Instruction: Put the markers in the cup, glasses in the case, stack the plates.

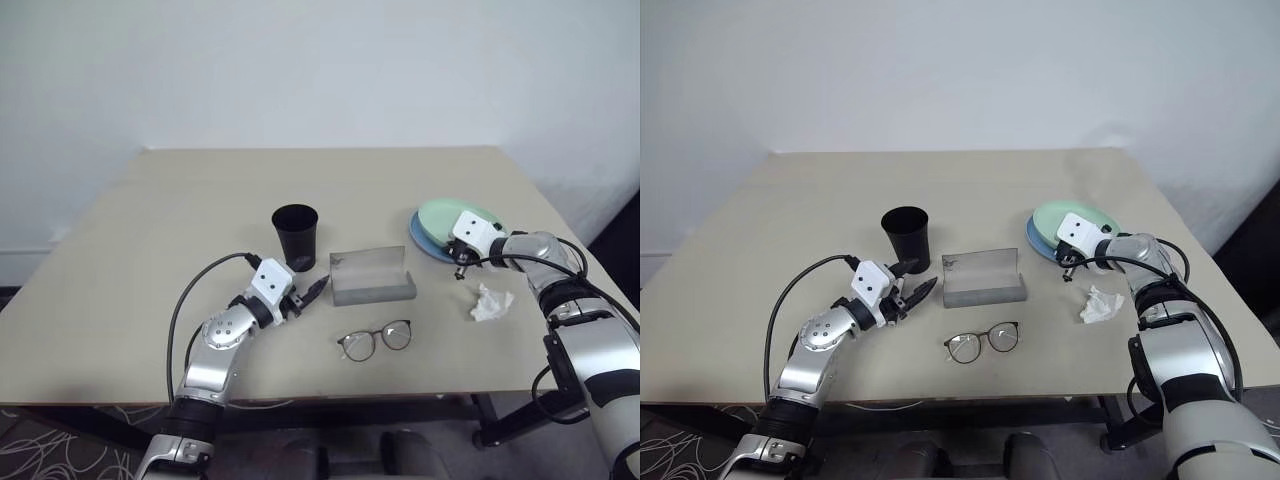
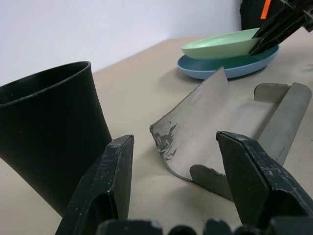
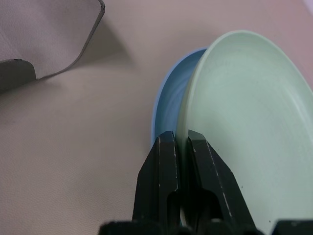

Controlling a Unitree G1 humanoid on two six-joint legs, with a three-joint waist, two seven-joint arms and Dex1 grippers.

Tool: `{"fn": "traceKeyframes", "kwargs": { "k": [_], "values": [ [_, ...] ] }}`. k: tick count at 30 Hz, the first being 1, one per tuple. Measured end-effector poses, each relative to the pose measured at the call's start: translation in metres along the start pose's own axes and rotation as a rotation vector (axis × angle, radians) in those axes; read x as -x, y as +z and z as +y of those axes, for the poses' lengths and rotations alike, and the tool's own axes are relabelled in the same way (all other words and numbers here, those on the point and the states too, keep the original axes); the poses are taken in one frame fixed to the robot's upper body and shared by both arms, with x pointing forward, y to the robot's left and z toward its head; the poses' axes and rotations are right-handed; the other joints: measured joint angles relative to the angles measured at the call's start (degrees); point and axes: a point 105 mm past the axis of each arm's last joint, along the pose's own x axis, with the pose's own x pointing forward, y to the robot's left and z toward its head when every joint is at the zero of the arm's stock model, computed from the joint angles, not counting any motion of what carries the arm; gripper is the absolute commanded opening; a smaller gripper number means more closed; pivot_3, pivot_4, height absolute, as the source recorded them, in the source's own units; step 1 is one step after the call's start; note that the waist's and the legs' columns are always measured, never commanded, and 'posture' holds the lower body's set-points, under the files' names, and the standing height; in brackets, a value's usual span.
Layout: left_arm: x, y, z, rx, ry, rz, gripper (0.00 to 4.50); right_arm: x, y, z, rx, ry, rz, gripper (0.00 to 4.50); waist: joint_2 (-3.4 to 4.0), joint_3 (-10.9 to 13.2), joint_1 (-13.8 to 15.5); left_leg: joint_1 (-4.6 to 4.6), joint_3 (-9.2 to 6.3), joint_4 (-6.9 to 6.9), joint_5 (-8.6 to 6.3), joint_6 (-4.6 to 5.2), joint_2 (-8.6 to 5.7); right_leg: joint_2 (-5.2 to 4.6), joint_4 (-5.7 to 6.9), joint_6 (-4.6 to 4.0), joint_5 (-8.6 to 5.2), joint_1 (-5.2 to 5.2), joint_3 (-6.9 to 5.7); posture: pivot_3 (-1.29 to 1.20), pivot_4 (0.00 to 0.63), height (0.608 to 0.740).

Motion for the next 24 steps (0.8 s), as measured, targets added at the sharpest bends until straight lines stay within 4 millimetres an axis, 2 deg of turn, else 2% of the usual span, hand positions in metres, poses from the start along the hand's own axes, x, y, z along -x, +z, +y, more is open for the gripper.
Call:
{"fn": "traceKeyframes", "kwargs": {
  "k": [5,12,18,21,24],
  "values": [
    [0.000,0.000,0.000,0.000,0.002,0.001,2.84,-0.001,0.002,-0.001,0.003,-0.012,-0.012,2.70,0.01,0.0,0.0,0.00,0.00,0.00,0.00,0.00,-0.01,0.00,0.01,0.00,0.00,-0.01,0.00,0.00,0.000,0.733],
    [0.000,0.000,0.000,0.001,0.003,0.001,2.84,0.005,0.009,-0.009,0.028,-0.031,-0.047,2.70,0.01,0.0,0.0,-0.01,-0.01,0.00,0.00,0.00,-0.02,0.00,0.01,0.00,0.00,0.00,0.00,0.00,0.000,0.733],
    [-0.001,0.000,0.000,0.002,0.002,-0.002,2.84,0.031,0.009,-0.019,0.068,0.033,-0.066,2.70,0.02,0.0,0.0,-0.01,-0.03,0.00,0.00,0.00,-0.03,-0.01,-0.01,0.00,0.00,0.01,0.00,0.00,0.000,0.733],
    [-0.002,0.001,-0.001,0.003,0.001,-0.005,2.84,0.046,-0.002,-0.011,0.067,0.122,-0.057,2.70,0.02,0.0,0.1,0.00,-0.07,0.00,0.00,0.00,-0.03,0.00,-0.01,0.00,0.00,0.06,-0.02,0.00,0.000,0.733],
    [-0.004,0.002,-0.003,0.008,-0.006,-0.010,2.84,0.058,-0.022,0.005,0.025,0.227,-0.008,2.70,0.02,0.0,0.1,0.00,-0.05,0.04,0.00,0.00,-0.03,-0.01,-0.01,0.00,0.00,0.06,-0.01,0.00,0.000,0.733]
  ]
}}
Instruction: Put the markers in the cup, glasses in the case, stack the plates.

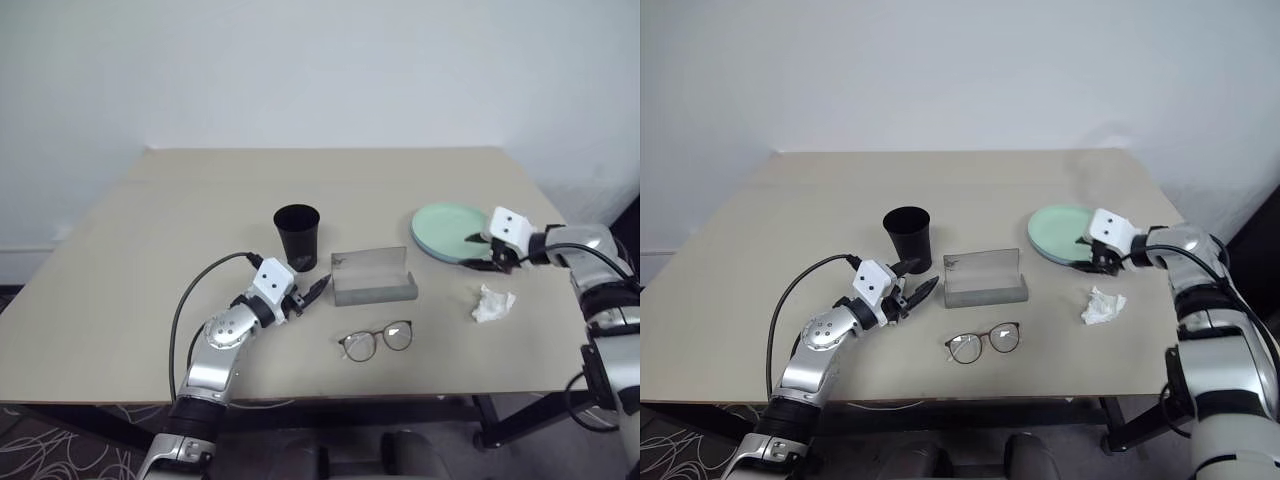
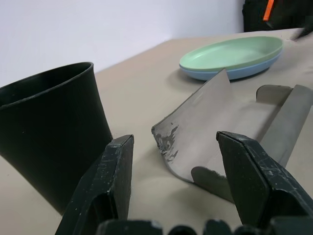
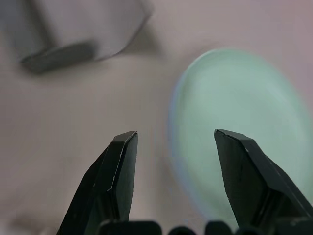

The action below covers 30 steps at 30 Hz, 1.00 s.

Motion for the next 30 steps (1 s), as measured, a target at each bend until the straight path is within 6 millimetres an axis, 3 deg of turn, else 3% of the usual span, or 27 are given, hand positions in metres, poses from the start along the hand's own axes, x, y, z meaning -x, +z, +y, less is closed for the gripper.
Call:
{"fn": "traceKeyframes", "kwargs": {
  "k": [3,7,15,23,26,30],
  "values": [
    [-0.003,0.001,-0.001,0.002,-0.009,-0.005,2.84,0.007,-0.015,0.015,-0.051,0.078,0.045,2.70,0.01,0.0,-0.1,0.00,0.06,0.06,0.00,0.00,0.00,0.00,0.01,0.00,0.00,-0.01,0.01,0.00,0.000,0.733],
    [-0.008,0.004,-0.001,-0.006,-0.022,-0.014,2.84,0.017,-0.020,0.022,-0.109,0.123,0.066,2.70,0.02,0.0,-0.1,0.07,0.14,0.15,0.01,-0.02,0.02,0.02,0.11,-0.07,0.04,-0.01,0.00,0.00,0.000,0.733],
    [-0.009,0.002,-0.002,-0.004,-0.032,-0.007,2.84,0.021,-0.020,0.026,-0.156,0.140,0.070,2.70,0.01,0.0,0.0,0.07,0.14,0.32,0.00,-0.04,0.03,-0.01,0.42,-0.07,0.03,-0.10,0.01,0.00,0.000,0.733],
    [-0.009,0.002,-0.002,-0.004,-0.032,-0.007,2.84,0.025,-0.034,0.026,-0.155,0.124,0.166,2.70,0.01,0.0,0.0,0.06,0.16,0.34,0.00,-0.04,0.02,-0.02,0.43,-0.06,0.03,-0.11,0.02,0.00,0.000,0.733],
    [-0.009,0.002,-0.001,-0.005,-0.031,-0.007,2.84,0.025,-0.036,0.027,-0.159,0.122,0.172,2.12,0.01,0.0,0.0,0.06,0.15,0.34,0.00,-0.04,0.01,-0.02,0.44,-0.07,0.03,-0.11,0.02,0.00,0.000,0.733],
    [-0.009,0.002,-0.001,-0.005,-0.031,-0.007,2.84,0.024,-0.037,0.027,-0.152,0.127,0.177,0.71,0.01,0.0,0.0,0.06,0.15,0.35,0.00,-0.04,0.01,-0.02,0.44,-0.06,0.03,-0.11,0.02,0.00,0.000,0.733]
  ]
}}
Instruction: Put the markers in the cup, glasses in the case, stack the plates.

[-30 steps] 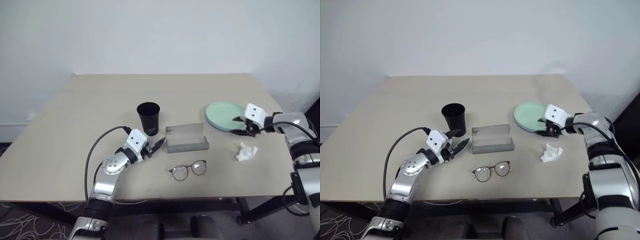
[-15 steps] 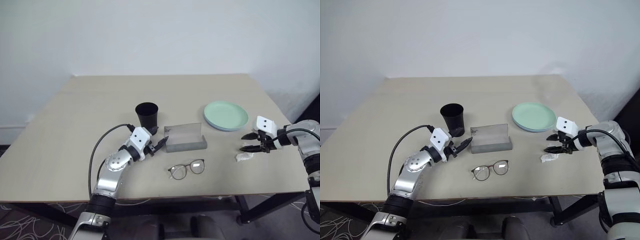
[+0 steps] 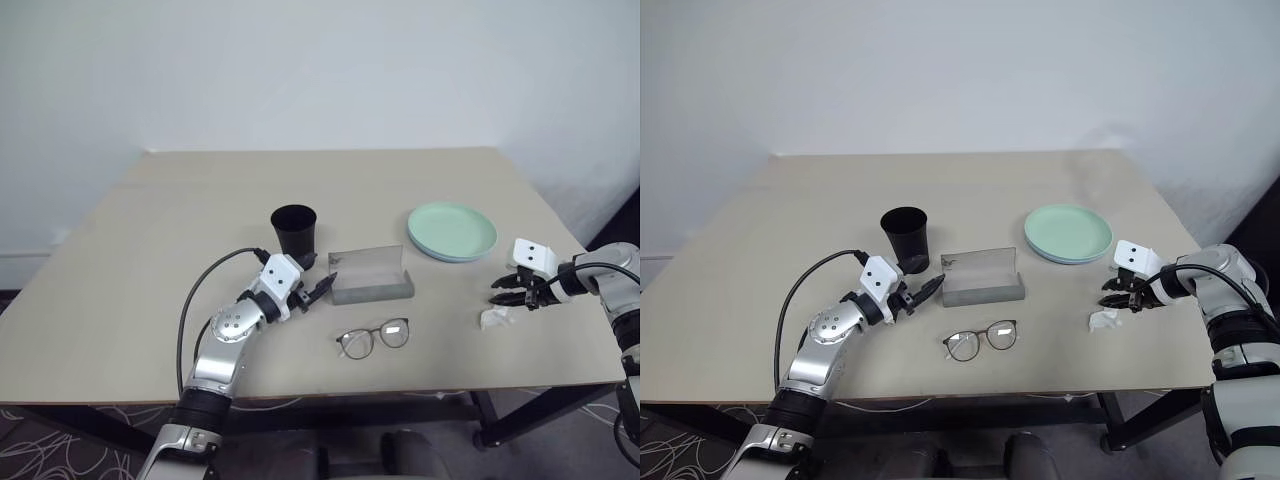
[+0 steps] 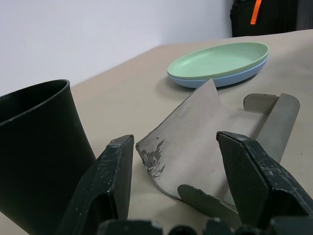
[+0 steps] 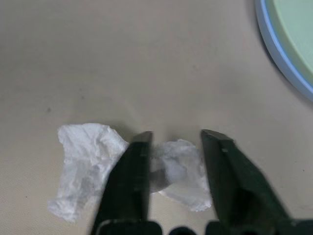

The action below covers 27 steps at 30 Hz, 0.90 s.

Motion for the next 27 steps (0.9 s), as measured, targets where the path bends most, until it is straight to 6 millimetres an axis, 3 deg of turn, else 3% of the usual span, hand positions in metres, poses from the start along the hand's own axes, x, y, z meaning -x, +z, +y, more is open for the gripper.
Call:
{"fn": "traceKeyframes", "kwargs": {
  "k": [2,9,21,27],
  "values": [
    [0.000,0.000,0.000,0.000,0.000,0.000,2.84,-0.001,0.000,0.000,0.003,0.003,0.002,0.02,0.00,0.0,0.0,0.00,0.00,0.00,0.00,0.00,-0.01,0.00,0.00,0.00,0.00,0.00,0.00,0.00,0.000,0.733],
    [0.000,0.000,0.000,-0.003,0.000,0.001,2.84,-0.003,0.004,-0.001,0.024,-0.008,-0.012,0.02,0.00,0.0,-0.1,0.01,0.00,0.00,0.00,0.00,0.00,0.00,0.00,0.00,0.00,0.00,0.00,0.00,0.000,0.733],
    [0.001,0.001,0.000,-0.009,-0.001,-0.002,2.84,0.011,0.083,-0.056,0.128,-0.316,-0.241,0.02,0.00,0.0,-0.1,-0.01,0.01,0.00,0.00,-0.01,0.05,0.00,0.04,-0.01,0.00,-0.04,0.01,0.00,0.000,0.733],
    [0.000,0.000,0.000,-0.008,-0.002,-0.003,2.84,-0.005,0.091,-0.077,0.080,-0.504,-0.253,0.02,0.01,0.0,0.0,-0.05,-0.04,-0.02,0.00,-0.01,0.05,0.00,0.04,-0.01,0.00,-0.05,0.00,0.00,0.000,0.733]
  ]
}}
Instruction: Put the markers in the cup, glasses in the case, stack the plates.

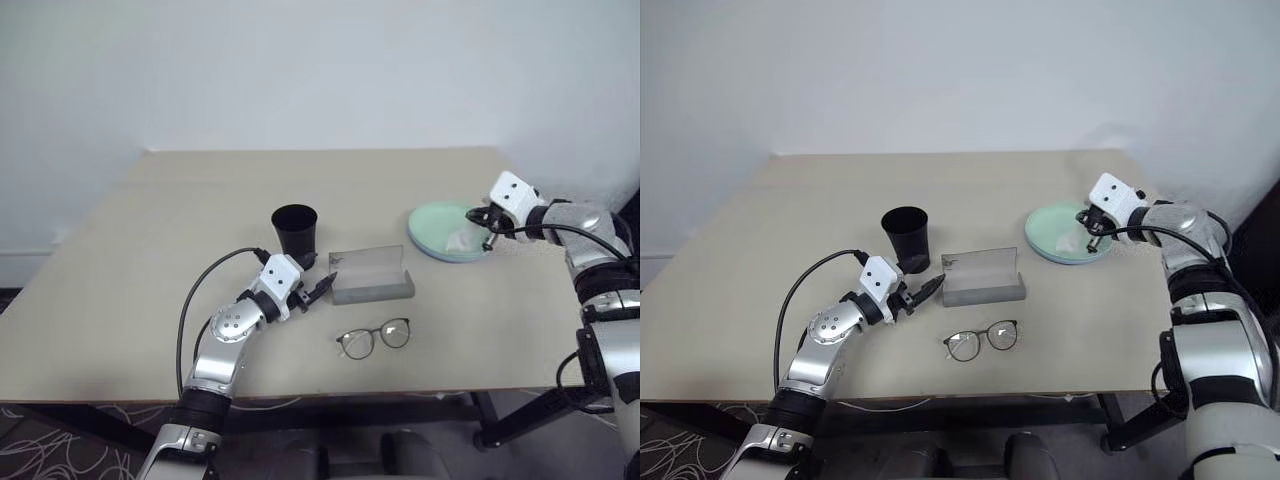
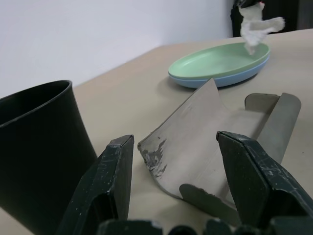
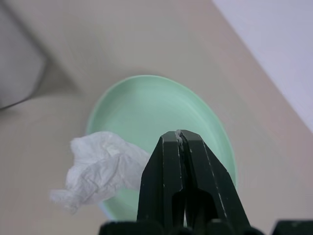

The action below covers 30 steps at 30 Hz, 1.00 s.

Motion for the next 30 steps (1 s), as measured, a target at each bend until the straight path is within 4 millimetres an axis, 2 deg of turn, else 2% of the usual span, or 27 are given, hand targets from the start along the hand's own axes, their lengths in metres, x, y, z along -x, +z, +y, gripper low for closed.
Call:
{"fn": "traceKeyframes", "kwargs": {
  "k": [6,7,10,17,21,26,30],
  "values": [
    [0.000,0.000,0.000,0.000,0.001,0.001,2.84,-0.015,-0.018,0.010,-0.037,-0.072,0.073,0.02,0.01,0.0,-0.1,-0.02,-0.01,-0.04,0.00,0.01,-0.04,-0.01,-0.01,0.00,0.00,0.00,0.02,0.00,0.000,0.733],
    [0.000,0.000,0.000,0.000,0.001,0.001,2.84,-0.016,-0.020,0.012,-0.042,-0.073,0.079,0.20,0.01,0.0,-0.1,-0.01,-0.01,-0.05,0.00,0.01,-0.05,0.00,-0.01,0.00,0.00,0.00,0.02,0.00,0.000,0.733],
    [0.000,0.000,0.000,0.000,0.002,0.001,2.84,-0.018,-0.020,0.011,-0.049,-0.082,0.083,0.95,0.02,0.0,-0.1,0.01,-0.01,-0.05,0.01,0.02,-0.05,0.01,0.01,0.00,0.00,0.00,0.02,0.00,0.000,0.733],
    [0.004,-0.005,-0.002,0.008,0.004,0.013,2.84,-0.017,-0.017,0.008,-0.052,-0.094,0.079,3.36,0.03,0.0,-0.4,0.03,-0.01,-0.05,0.01,0.02,-0.01,0.02,0.01,0.00,0.00,0.01,0.02,0.00,0.000,0.733],
    [0.005,-0.005,-0.002,0.008,0.001,0.014,2.84,-0.017,-0.015,0.006,-0.058,-0.102,0.064,3.36,0.03,0.0,-0.6,0.01,-0.04,-0.05,0.01,0.02,-0.01,0.02,0.00,0.00,0.00,0.01,0.02,0.00,0.000,0.733],
    [0.004,-0.004,-0.005,0.020,-0.024,0.017,2.84,-0.012,-0.003,0.002,-0.078,-0.091,-0.030,3.36,0.03,0.0,-1.4,0.00,-0.07,-0.06,0.01,0.02,-0.03,0.01,-0.01,0.00,0.00,0.01,0.02,0.00,0.000,0.733],
    [0.004,-0.004,-0.012,0.039,-0.093,0.029,2.84,0.005,0.016,0.015,-0.063,0.108,-0.205,3.36,0.03,0.0,-1.4,0.05,-0.13,-0.08,0.00,0.03,-0.04,0.05,-0.01,0.01,0.00,0.07,0.01,0.00,0.000,0.733]
  ]
}}
